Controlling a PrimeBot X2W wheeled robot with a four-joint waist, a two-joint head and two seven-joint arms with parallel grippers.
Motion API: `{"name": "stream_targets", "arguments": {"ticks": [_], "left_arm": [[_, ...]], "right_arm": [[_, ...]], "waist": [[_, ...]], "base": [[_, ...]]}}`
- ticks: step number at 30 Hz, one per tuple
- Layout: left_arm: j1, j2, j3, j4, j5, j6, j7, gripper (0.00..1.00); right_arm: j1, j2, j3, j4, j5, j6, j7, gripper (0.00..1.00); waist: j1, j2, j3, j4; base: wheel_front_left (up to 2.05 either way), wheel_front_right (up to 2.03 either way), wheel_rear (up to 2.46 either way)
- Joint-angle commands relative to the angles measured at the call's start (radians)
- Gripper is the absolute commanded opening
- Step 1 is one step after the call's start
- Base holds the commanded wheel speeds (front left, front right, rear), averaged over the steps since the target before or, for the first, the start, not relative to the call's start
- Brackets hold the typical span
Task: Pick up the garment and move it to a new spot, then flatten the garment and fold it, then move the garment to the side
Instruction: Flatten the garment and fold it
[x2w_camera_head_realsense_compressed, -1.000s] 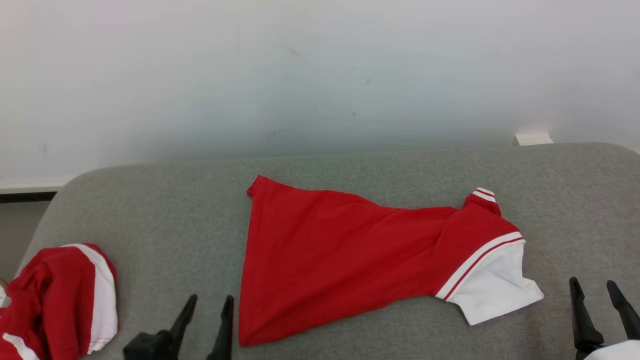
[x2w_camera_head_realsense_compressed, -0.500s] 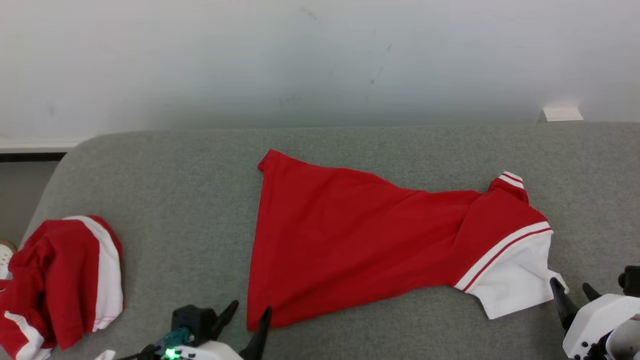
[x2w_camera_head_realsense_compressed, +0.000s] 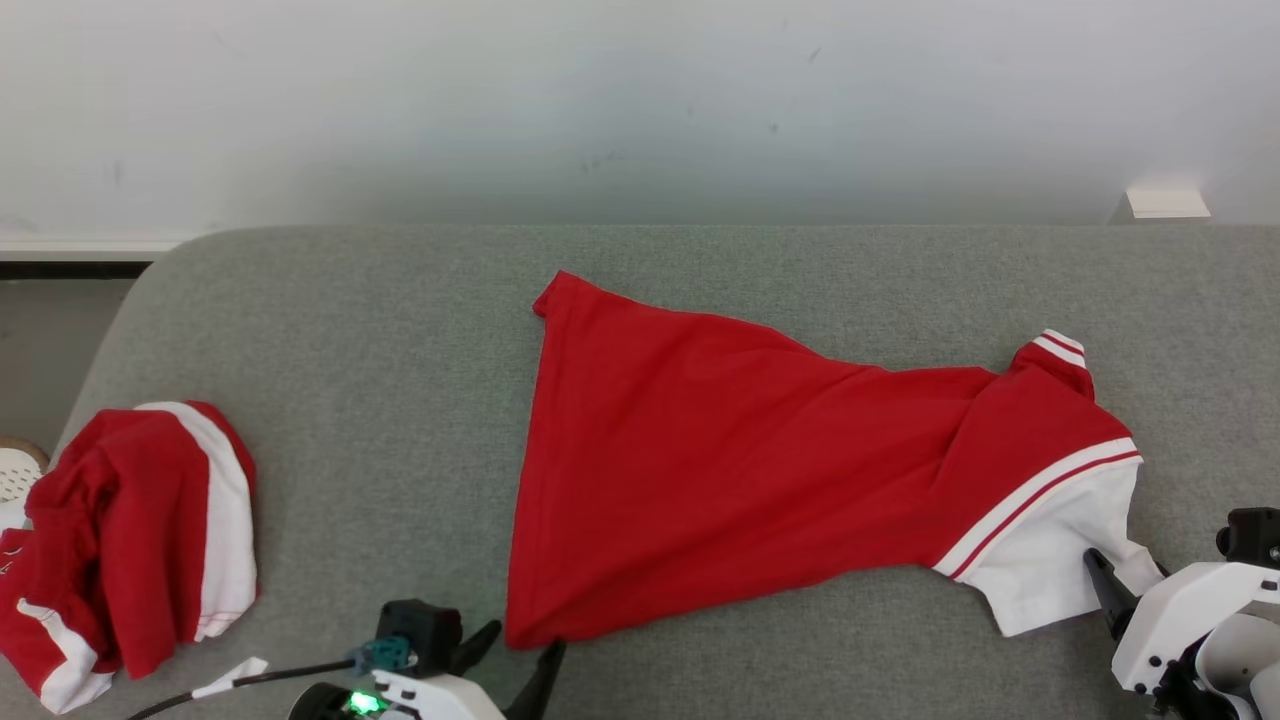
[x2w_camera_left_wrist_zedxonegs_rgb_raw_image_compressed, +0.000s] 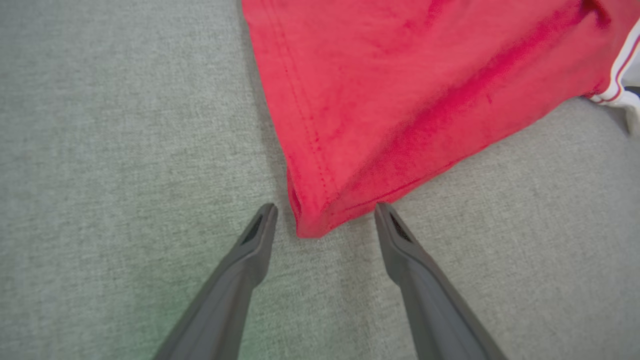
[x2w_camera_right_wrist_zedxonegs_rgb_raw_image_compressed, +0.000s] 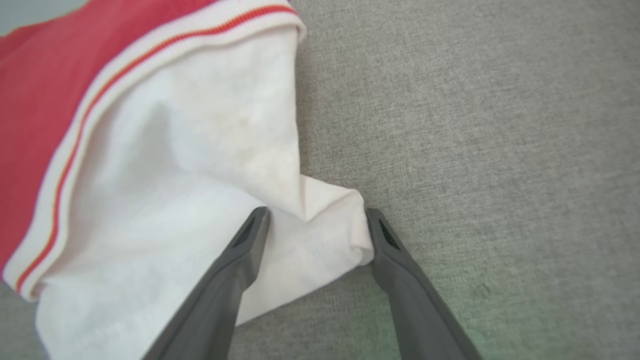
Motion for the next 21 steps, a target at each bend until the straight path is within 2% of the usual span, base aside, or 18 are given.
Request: {"name": "stream_targets", "arguments": {"ticks": [1, 2, 4, 5, 6, 7, 8, 9, 10, 14, 21], "left_arm": [[-0.009, 0.010, -0.004, -0.002, -0.005, -0.003, 0.004, 1.00], [-0.015, 0.009, -0.006, 0.001, -0.007, -0.003, 0.006, 1.00], [-0.024, 0.004, -0.008, 0.014, -0.016, -0.003, -0.001, 1.00], [-0.024, 0.006, -0.014, 0.027, -0.017, -0.003, 0.006, 1.00], [-0.028, 0.007, -0.023, 0.036, -0.018, -0.003, 0.009, 1.00], [-0.032, 0.007, -0.025, 0.041, -0.025, -0.003, 0.007, 0.80], [-0.032, 0.007, -0.025, 0.041, -0.025, -0.003, 0.007, 0.80], [-0.039, 0.005, -0.032, 0.047, -0.037, -0.003, -0.004, 0.02], [-0.039, 0.007, -0.033, 0.051, -0.041, -0.003, -0.009, 0.00], [-0.035, 0.013, -0.034, 0.060, -0.051, -0.003, -0.017, 0.00], [-0.022, 0.017, -0.038, 0.029, -0.064, -0.002, -0.041, 0.00]], "right_arm": [[0.018, 0.020, 0.028, 0.031, 0.015, -0.002, 0.007, 0.88], [0.016, 0.020, 0.037, 0.033, 0.022, -0.001, 0.000, 0.78], [0.012, 0.017, 0.048, 0.035, 0.036, -0.001, -0.021, 0.78], [0.010, 0.018, 0.058, 0.040, 0.040, -0.001, -0.028, 0.66], [0.009, 0.017, 0.066, 0.045, 0.045, -0.001, -0.034, 0.60], [0.009, 0.016, 0.074, 0.049, 0.050, -0.001, -0.039, 0.47], [0.009, 0.016, 0.074, 0.049, 0.050, -0.001, -0.039, 0.47], [0.010, 0.013, 0.090, 0.053, 0.062, -0.001, -0.058, 0.20], [0.012, 0.011, 0.099, 0.051, 0.070, -0.001, -0.070, 0.00], [0.019, -0.007, 0.122, 0.053, 0.078, -0.001, -0.125, 0.00], [0.049, -0.023, 0.137, 0.016, 0.162, -0.001, -0.244, 0.00]], "waist": [[0.0000, 0.0000, 0.000, -0.003], [0.0000, 0.0000, 0.000, -0.004], [0.0000, 0.0000, -0.002, -0.008], [0.0000, 0.0000, -0.005, -0.011], [0.0000, 0.0000, -0.006, -0.015], [0.0000, 0.0000, -0.008, -0.018], [0.0000, 0.0000, -0.008, -0.018], [0.0000, 0.0000, -0.011, -0.020], [0.0000, 0.0000, -0.014, -0.022], [0.0000, 0.0000, -0.028, -0.025], [0.0000, 0.0000, -0.074, -0.015]], "base": [[0.00, 0.00, 0.00], [0.00, 0.00, 0.00], [0.00, 0.00, 0.00], [0.00, 0.00, 0.00], [0.00, 0.00, 0.00], [0.00, 0.00, 0.00], [0.00, 0.00, 0.00], [0.00, 0.00, 0.00], [0.00, 0.00, 0.00], [0.00, 0.00, 0.00], [0.00, 0.00, 0.00]]}}
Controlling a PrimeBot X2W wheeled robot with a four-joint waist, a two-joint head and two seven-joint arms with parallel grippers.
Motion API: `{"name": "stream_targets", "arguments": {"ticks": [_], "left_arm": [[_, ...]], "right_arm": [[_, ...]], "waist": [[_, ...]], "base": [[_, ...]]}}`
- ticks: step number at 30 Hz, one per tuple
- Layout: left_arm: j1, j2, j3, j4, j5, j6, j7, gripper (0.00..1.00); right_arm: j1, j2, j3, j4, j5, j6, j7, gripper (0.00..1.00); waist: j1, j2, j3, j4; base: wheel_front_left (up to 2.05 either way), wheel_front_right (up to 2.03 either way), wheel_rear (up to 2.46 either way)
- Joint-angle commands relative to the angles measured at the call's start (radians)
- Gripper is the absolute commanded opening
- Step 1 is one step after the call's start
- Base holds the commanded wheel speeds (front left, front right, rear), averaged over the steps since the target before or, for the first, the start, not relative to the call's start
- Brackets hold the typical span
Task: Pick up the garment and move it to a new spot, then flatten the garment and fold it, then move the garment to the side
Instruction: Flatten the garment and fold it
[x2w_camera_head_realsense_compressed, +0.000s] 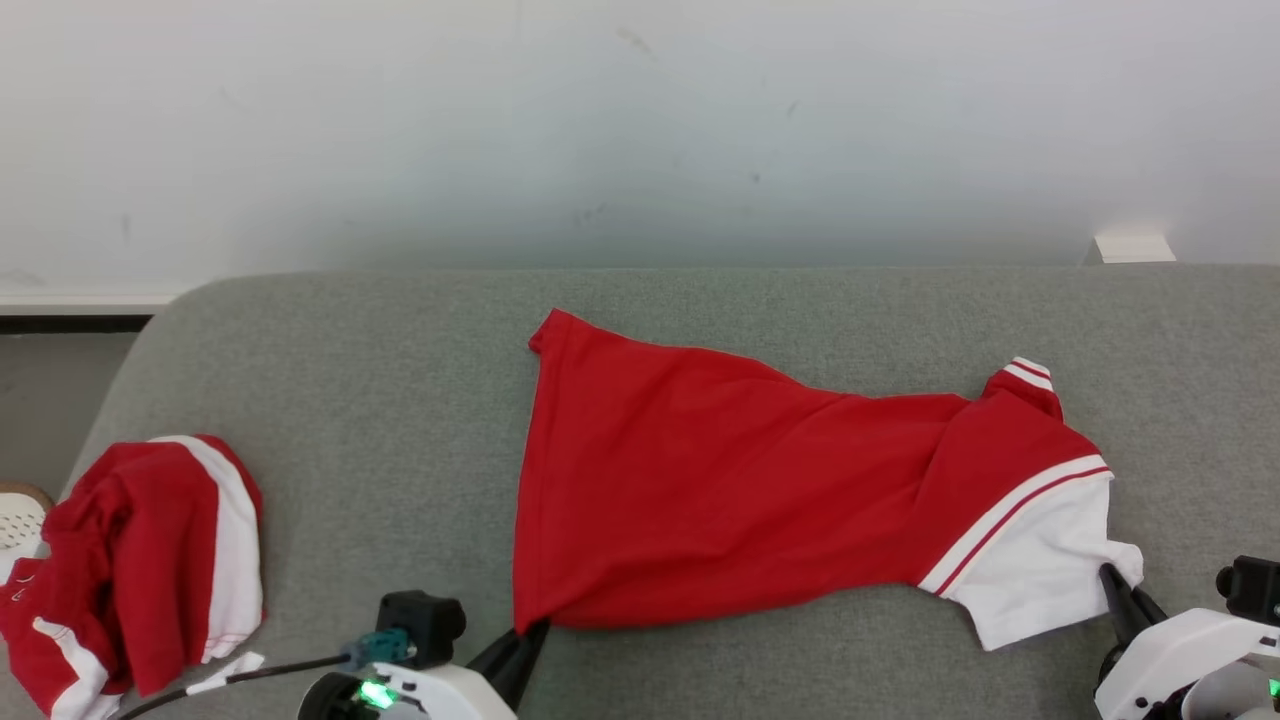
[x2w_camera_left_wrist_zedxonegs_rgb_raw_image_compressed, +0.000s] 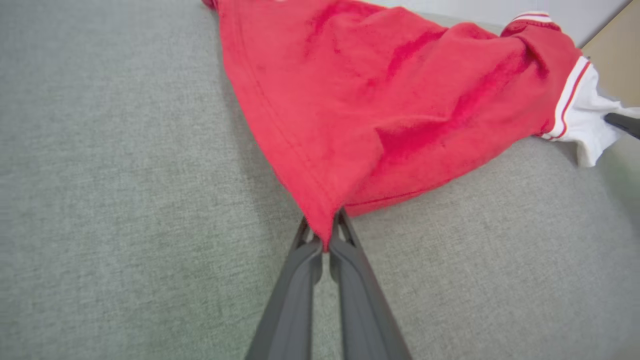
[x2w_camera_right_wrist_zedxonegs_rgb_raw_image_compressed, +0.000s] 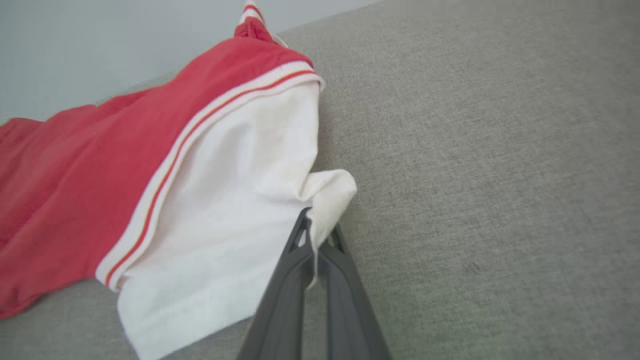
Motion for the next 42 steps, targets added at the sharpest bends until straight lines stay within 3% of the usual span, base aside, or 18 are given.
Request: {"name": "stream_targets", "arguments": {"ticks": [1, 11, 18, 22, 30, 42], "left_arm": [[0.008, 0.007, 0.005, -0.010, -0.007, -0.002, -0.009, 0.00], [-0.034, 0.041, 0.017, -0.123, -0.028, -0.002, -0.020, 0.00], [-0.242, 0.100, 0.016, -0.132, -0.042, -0.003, 0.009, 0.00], [-0.432, 0.145, 0.010, -0.062, -0.078, -0.003, 0.011, 0.00], [-0.834, 0.219, -0.031, 0.141, -0.141, -0.001, -0.016, 0.00], [-1.244, 0.205, -0.084, 0.450, -0.215, -0.001, -0.064, 0.00]], "right_arm": [[0.018, -0.003, 0.004, -0.019, 0.020, 0.000, -0.014, 0.00], [0.018, -0.047, 0.038, -0.332, 0.194, 0.000, -0.029, 0.00], [-0.137, -0.062, 0.022, -0.457, 0.311, 0.000, 0.004, 0.00], [-0.304, -0.027, -0.015, -0.403, 0.369, 0.000, 0.006, 0.00], [-0.741, 0.054, -0.060, -0.146, 0.358, 0.000, -0.104, 0.00], [-1.146, 0.023, 0.040, 0.034, 0.247, 0.000, -0.193, 0.00]], "waist": [[0.0000, -0.0001, -0.012, 0.006], [0.0000, -0.0001, -0.026, -0.022], [0.0000, -0.0001, 0.069, -0.043], [0.0000, -0.0001, 0.156, -0.069], [0.0000, -0.0001, 0.328, -0.110], [0.0000, -0.0001, 0.419, -0.106]], "base": [[0.00, 0.00, 0.00], [0.00, 0.00, 0.00], [0.00, 0.00, 0.00], [0.00, 0.00, 0.00], [0.00, 0.00, 0.00], [0.00, 0.00, 0.00]]}}
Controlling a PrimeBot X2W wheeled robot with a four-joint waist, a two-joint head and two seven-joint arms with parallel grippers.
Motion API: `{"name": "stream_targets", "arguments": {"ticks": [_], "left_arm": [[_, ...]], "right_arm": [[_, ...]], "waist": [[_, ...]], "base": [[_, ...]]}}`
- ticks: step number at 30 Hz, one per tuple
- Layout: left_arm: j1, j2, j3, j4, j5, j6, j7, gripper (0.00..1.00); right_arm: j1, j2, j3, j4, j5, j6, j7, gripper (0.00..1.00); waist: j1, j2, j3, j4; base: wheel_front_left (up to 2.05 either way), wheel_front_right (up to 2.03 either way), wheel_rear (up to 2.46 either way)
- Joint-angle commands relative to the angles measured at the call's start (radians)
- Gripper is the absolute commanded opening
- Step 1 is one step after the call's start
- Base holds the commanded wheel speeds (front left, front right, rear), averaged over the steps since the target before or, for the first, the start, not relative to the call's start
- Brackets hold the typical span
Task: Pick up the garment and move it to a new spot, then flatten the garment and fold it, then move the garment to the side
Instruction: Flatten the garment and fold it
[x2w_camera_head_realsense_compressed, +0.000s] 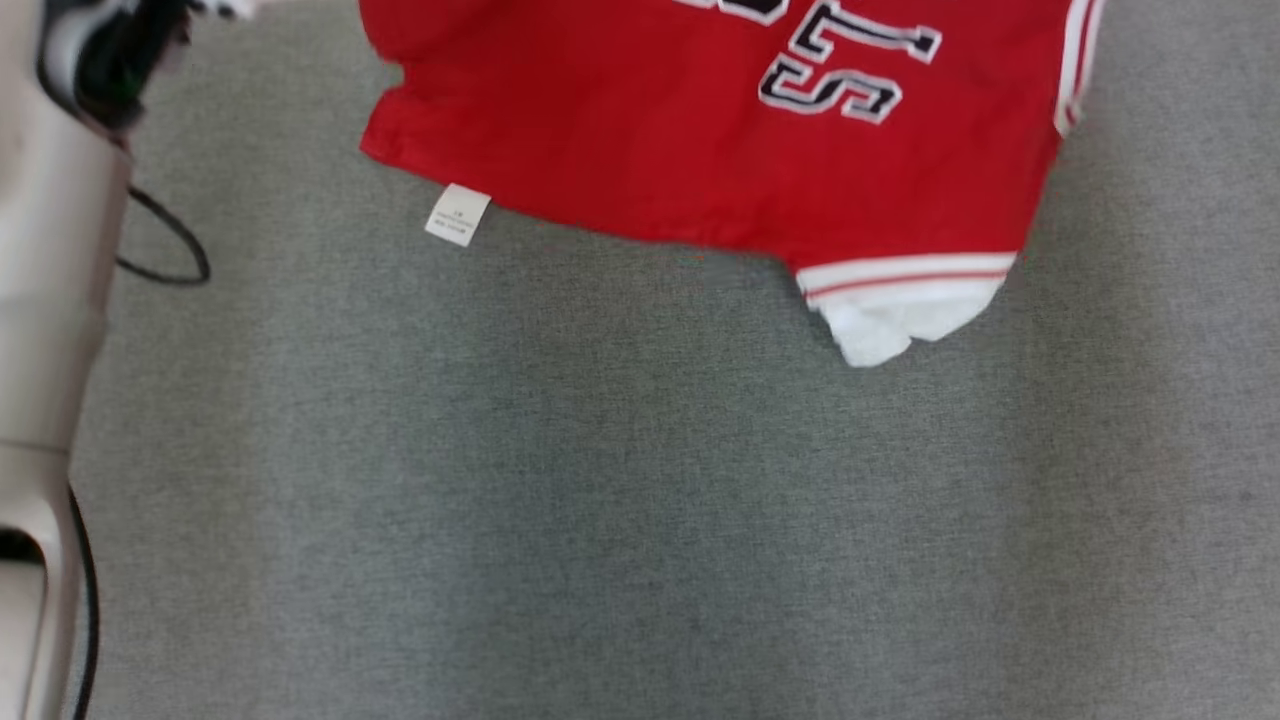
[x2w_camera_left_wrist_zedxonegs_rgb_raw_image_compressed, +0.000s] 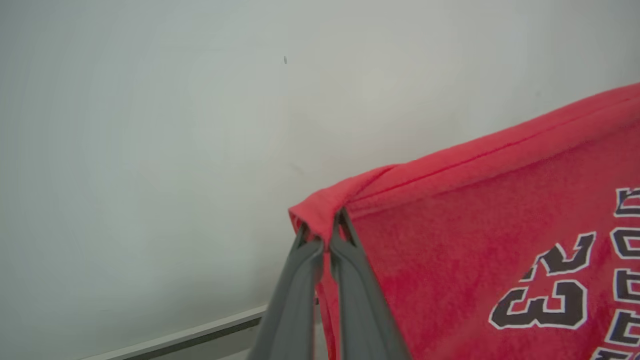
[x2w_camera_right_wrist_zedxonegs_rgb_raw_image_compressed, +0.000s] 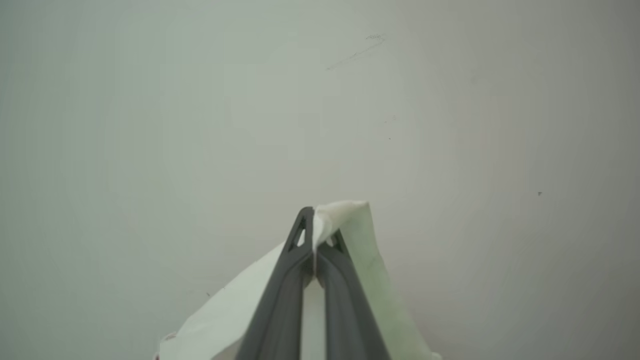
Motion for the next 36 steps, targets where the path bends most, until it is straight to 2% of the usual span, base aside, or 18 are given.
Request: {"name": "stream_targets", "arguments": {"ticks": [1, 11, 18, 27, 31, 36], "left_arm": [[-0.045, -0.002, -0.002, 0.032, -0.005, 0.002, -0.015, 0.00], [-0.287, -0.043, -0.041, 0.167, -0.016, 0.002, -0.092, 0.00], [-0.353, -0.065, -0.096, 0.212, -0.045, 0.002, -0.116, 0.00], [-0.275, -0.033, -0.210, 0.242, -0.102, 0.002, -0.128, 0.00], [-0.221, 0.005, -0.274, 0.215, -0.145, 0.002, -0.122, 0.00], [-0.103, 0.075, -0.386, 0.133, -0.234, 0.002, -0.076, 0.00]], "right_arm": [[-0.039, -0.017, 0.012, 0.022, -0.015, 0.000, -0.006, 0.00], [-0.293, -0.048, 0.043, 0.155, -0.048, 0.000, -0.005, 0.00], [-0.390, -0.048, 0.067, 0.211, -0.058, 0.000, -0.004, 0.00], [-0.289, -0.042, 0.141, 0.168, -0.006, 0.000, 0.093, 0.00], [-0.201, -0.040, 0.157, 0.104, 0.061, 0.000, 0.145, 0.00], [-0.044, -0.069, 0.232, 0.023, 0.101, 0.000, 0.228, 0.00]], "waist": [[-0.0001, 0.0000, 0.006, 0.004], [-0.0001, 0.0000, 0.014, 0.035], [-0.0001, 0.0000, 0.012, 0.048], [-0.0001, 0.0000, 0.012, 0.036], [-0.0001, 0.0000, -0.022, 0.018], [-0.0001, 0.0000, -0.102, 0.003]], "base": [[0.00, 0.00, 0.00], [0.00, 0.00, 0.00], [0.00, 0.00, 0.00], [0.00, 0.00, 0.00], [0.00, 0.00, 0.00], [0.00, 0.00, 0.00]]}}
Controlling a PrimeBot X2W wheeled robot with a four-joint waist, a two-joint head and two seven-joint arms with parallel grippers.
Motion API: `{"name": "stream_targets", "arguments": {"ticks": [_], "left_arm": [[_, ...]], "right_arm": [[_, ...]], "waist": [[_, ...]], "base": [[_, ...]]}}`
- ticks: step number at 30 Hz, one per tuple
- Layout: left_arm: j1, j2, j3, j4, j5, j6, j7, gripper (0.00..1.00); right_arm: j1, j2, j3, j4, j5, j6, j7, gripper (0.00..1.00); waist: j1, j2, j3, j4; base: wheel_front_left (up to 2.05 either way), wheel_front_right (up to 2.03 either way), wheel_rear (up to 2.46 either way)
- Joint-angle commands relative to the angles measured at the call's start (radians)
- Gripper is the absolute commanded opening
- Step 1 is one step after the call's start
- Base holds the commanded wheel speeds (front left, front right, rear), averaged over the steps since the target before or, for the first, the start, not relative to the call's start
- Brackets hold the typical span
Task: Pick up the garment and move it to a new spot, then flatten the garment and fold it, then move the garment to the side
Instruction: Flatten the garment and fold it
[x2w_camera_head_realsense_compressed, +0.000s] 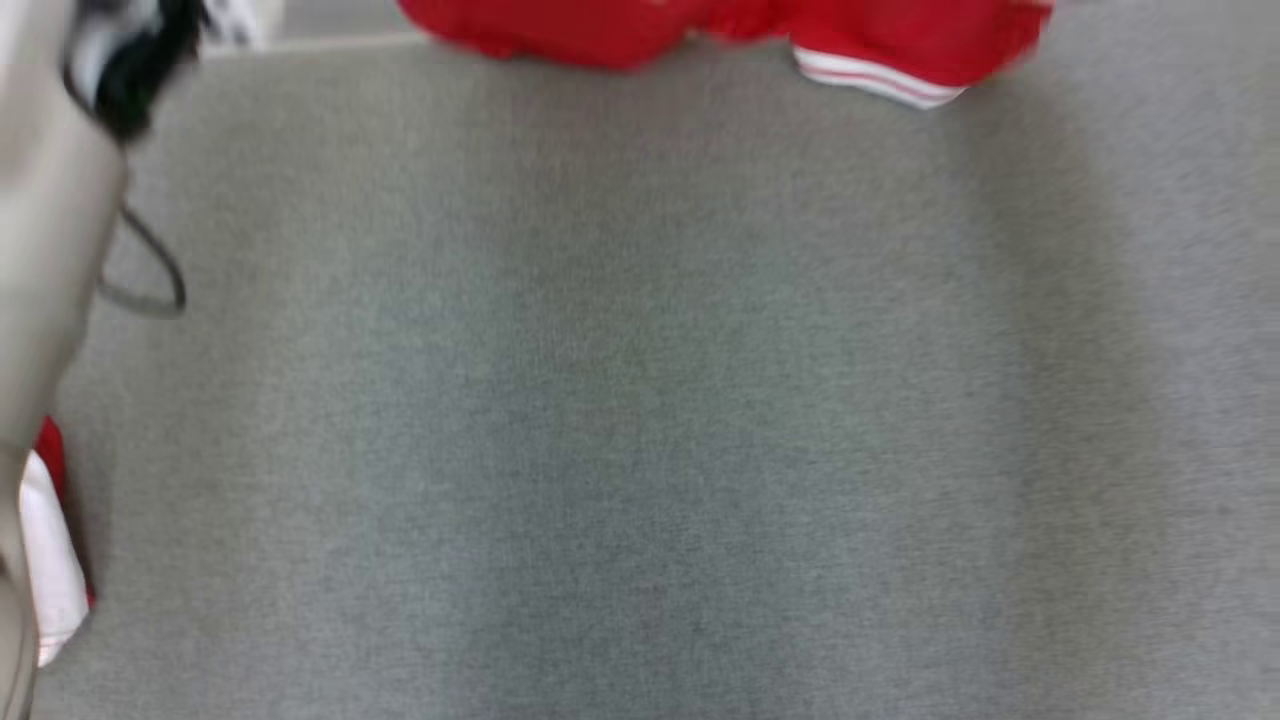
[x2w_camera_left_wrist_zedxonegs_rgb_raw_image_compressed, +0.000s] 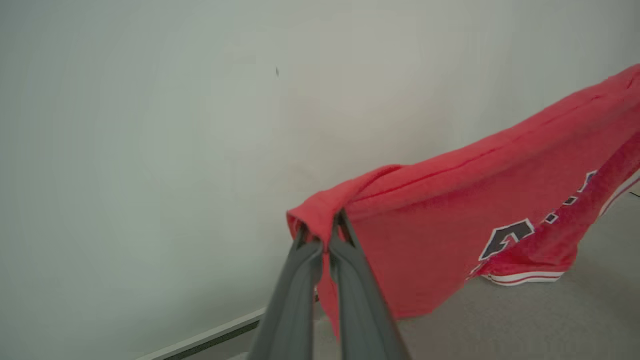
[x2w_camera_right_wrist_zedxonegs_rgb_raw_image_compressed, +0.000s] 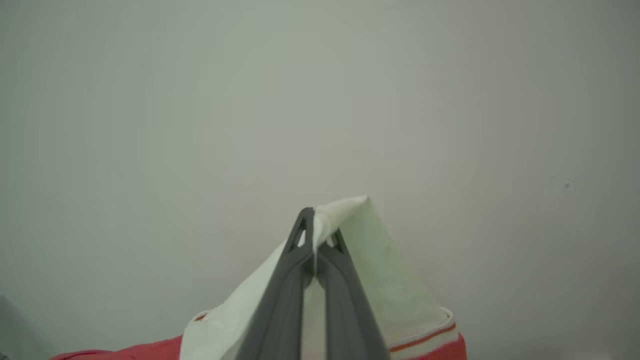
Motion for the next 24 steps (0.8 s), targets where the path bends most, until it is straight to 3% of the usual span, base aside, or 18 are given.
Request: {"name": "stream_targets", "arguments": {"ticks": [1, 9, 16, 24], "left_arm": [[0.058, 0.039, -0.037, -0.028, -0.047, 0.002, 0.025, 0.00], [0.259, 0.153, -0.203, -0.161, -0.223, 0.002, 0.239, 0.00], [0.377, 0.233, -0.298, -0.289, -0.309, 0.002, 0.375, 0.00], [0.527, 0.324, -0.366, -0.471, -0.396, 0.020, 0.520, 0.00]], "right_arm": [[0.080, -0.008, 0.034, -0.037, 0.020, 0.000, 0.045, 0.00], [0.357, -0.105, 0.192, -0.162, 0.046, 0.000, 0.263, 0.00], [0.588, -0.202, 0.243, -0.275, 0.072, 0.000, 0.374, 0.00], [0.887, -0.363, 0.258, -0.534, 0.089, 0.000, 0.549, 0.00]], "waist": [[0.0000, 0.0000, -0.066, -0.016], [0.0000, 0.0000, -0.234, -0.033], [0.0000, 0.0000, -0.350, -0.028], [0.0000, 0.0000, -0.428, -0.020]], "base": [[0.00, 0.00, 0.00], [0.00, 0.00, 0.00], [0.00, 0.00, 0.00], [0.00, 0.00, 0.00]]}}
